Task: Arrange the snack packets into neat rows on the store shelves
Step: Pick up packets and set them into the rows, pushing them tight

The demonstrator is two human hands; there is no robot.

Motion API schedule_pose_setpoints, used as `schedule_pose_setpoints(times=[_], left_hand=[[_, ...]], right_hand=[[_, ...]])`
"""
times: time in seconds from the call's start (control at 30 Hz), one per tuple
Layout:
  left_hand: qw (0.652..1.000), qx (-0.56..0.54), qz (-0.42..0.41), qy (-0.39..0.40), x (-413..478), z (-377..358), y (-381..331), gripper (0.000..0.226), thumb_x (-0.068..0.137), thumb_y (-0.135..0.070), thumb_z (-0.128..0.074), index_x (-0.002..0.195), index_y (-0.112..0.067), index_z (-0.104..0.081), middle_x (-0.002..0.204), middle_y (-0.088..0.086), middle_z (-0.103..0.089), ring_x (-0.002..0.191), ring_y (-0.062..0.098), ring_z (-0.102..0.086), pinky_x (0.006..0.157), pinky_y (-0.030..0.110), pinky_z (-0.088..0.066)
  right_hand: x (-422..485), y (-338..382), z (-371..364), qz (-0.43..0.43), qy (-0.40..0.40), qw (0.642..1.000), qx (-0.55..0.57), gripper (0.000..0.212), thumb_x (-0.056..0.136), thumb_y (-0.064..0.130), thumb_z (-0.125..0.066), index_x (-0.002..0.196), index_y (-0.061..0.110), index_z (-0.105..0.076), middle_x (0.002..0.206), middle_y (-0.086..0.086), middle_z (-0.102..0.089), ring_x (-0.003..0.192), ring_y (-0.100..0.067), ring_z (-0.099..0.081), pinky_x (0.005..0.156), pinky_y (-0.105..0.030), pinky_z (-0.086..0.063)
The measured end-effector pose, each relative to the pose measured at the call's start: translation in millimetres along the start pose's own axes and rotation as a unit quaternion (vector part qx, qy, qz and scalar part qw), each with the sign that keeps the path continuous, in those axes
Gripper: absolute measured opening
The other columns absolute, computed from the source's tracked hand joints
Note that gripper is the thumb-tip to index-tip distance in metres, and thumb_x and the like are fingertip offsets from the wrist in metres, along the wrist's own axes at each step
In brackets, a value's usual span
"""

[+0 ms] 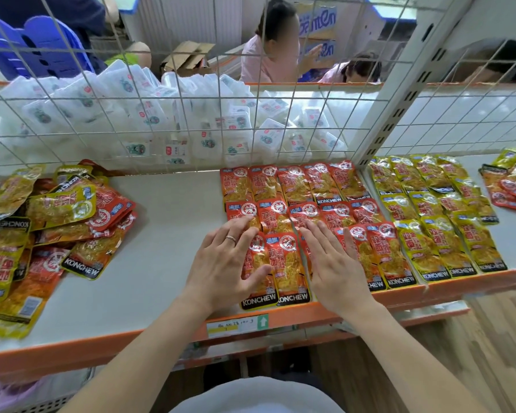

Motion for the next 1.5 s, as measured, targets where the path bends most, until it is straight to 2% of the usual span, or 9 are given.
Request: schedule_pose_setpoints(times=[0.07, 0.2, 0.4, 0.63, 0.83, 1.1, 1.23, 1.33, 1.5], left_hand=[[0.999, 0.008, -0.038, -0.005, 0.0, 0.9, -1.9, 0.074, 0.09, -0.074, -0.036, 0.142, -0.023, -0.049, 0.157, 0.0, -0.037, 0.143, 0.024, -0.037, 0.109, 0.045, -0.036], [0.994, 0.037, -0.104, 0.01, -0.9, -1.8, -12.3, 0.066, 0.087, -0.075, -0.043, 0.141, -0.037, -0.048, 0.159, 0.0, -0.036, 0.145, 0.031, -0.033, 0.11, 0.057, -0.029], [0.995, 0.048, -0.075, 0.036, 0.7, -6.4, -20.7, 0.062, 0.088, -0.076, -0.04, 0.141, -0.044, -0.047, 0.154, -0.004, -0.042, 0.144, 0.032, -0.035, 0.11, 0.06, -0.024], [0.996, 0.056, -0.064, 0.039, 1.9, -10.0, -23.3, 0.062, 0.09, -0.076, -0.037, 0.142, -0.044, -0.047, 0.156, -0.006, -0.039, 0.145, 0.029, -0.032, 0.112, 0.059, -0.022], [0.996, 0.046, -0.064, 0.04, 1.9, -10.1, -24.1, 0.061, 0.091, -0.076, -0.035, 0.142, -0.043, -0.046, 0.155, -0.006, -0.04, 0.145, 0.03, -0.031, 0.112, 0.058, -0.022], [0.996, 0.02, -0.086, 0.031, -1.2, -10.7, -21.5, 0.057, 0.094, -0.067, -0.036, 0.145, -0.042, -0.041, 0.159, -0.007, -0.033, 0.147, 0.027, -0.027, 0.113, 0.056, -0.023], [1.0, -0.022, -0.008, -0.006, -5.6, -2.8, -16.6, 0.061, 0.091, -0.06, -0.04, 0.143, -0.03, -0.043, 0.157, -0.005, -0.033, 0.143, 0.024, -0.031, 0.109, 0.05, -0.029], [0.997, -0.034, 0.063, -0.009, -18.6, 0.9, -10.2, 0.064, 0.086, -0.062, -0.046, 0.137, -0.024, -0.051, 0.152, -0.004, -0.036, 0.136, 0.023, -0.037, 0.104, 0.045, -0.039], [0.995, -0.07, 0.073, 0.01, -27.1, 4.8, -18.0, 0.063, 0.085, -0.055, -0.048, 0.139, -0.025, -0.052, 0.153, -0.006, -0.039, 0.136, 0.019, -0.037, 0.108, 0.045, -0.042]], right_hand=[[0.4, -1.7, 1.4, 0.009, 0.004, 1.0, -0.004, 0.059, 0.098, 0.02, -0.026, 0.157, 0.02, -0.027, 0.164, 0.005, -0.022, 0.153, -0.013, -0.012, 0.122, -0.043, 0.006], [-0.7, -6.7, 6.4, -0.005, 0.006, 1.0, 0.014, 0.06, 0.102, 0.041, -0.01, 0.158, 0.022, -0.018, 0.165, 0.008, -0.011, 0.153, -0.008, -0.001, 0.123, -0.045, 0.006], [-4.4, -19.2, 8.5, -0.034, -0.022, 0.999, 0.021, 0.065, 0.098, 0.051, -0.025, 0.154, 0.02, -0.033, 0.164, 0.003, -0.022, 0.154, -0.011, -0.004, 0.125, -0.047, 0.002], [3.1, -14.0, 10.7, 0.012, 0.018, 1.0, 0.01, 0.068, 0.097, 0.052, -0.013, 0.158, 0.024, -0.022, 0.164, 0.01, -0.011, 0.152, -0.009, 0.008, 0.122, -0.045, 0.013], [1.7, -10.3, 9.6, -0.019, 0.002, 0.999, -0.03, 0.065, 0.099, 0.051, -0.018, 0.155, 0.021, -0.032, 0.162, 0.004, -0.027, 0.153, -0.016, -0.011, 0.122, -0.049, 0.01], [-0.7, -11.1, 9.0, 0.001, 0.021, 1.0, -0.007, 0.068, 0.097, 0.052, -0.01, 0.159, 0.024, -0.018, 0.166, 0.008, -0.011, 0.153, -0.012, 0.006, 0.121, -0.045, 0.017], [-0.4, -13.2, 8.9, 0.018, 0.004, 1.0, 0.015, 0.066, 0.098, 0.055, -0.016, 0.159, 0.029, -0.011, 0.166, 0.01, -0.004, 0.153, -0.011, 0.009, 0.121, -0.046, 0.018], [1.0, -12.3, 12.6, 0.079, 0.002, 0.997, 0.01, 0.068, 0.097, 0.062, -0.024, 0.158, 0.031, -0.018, 0.166, 0.01, -0.008, 0.154, -0.013, 0.005, 0.121, -0.053, 0.015], [3.8, -3.9, 11.4, 0.189, 0.028, 0.981, -0.018, 0.065, 0.098, 0.061, -0.032, 0.154, 0.028, -0.036, 0.163, 0.01, -0.022, 0.155, -0.016, 0.0, 0.118, -0.064, 0.0]])
Point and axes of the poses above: each hand's wrist, its own x-axis towards the middle knuckle, its own z-axis out of the back of the hand, y = z × x, the point moved 2 cm from there along x, towards the middle knuckle
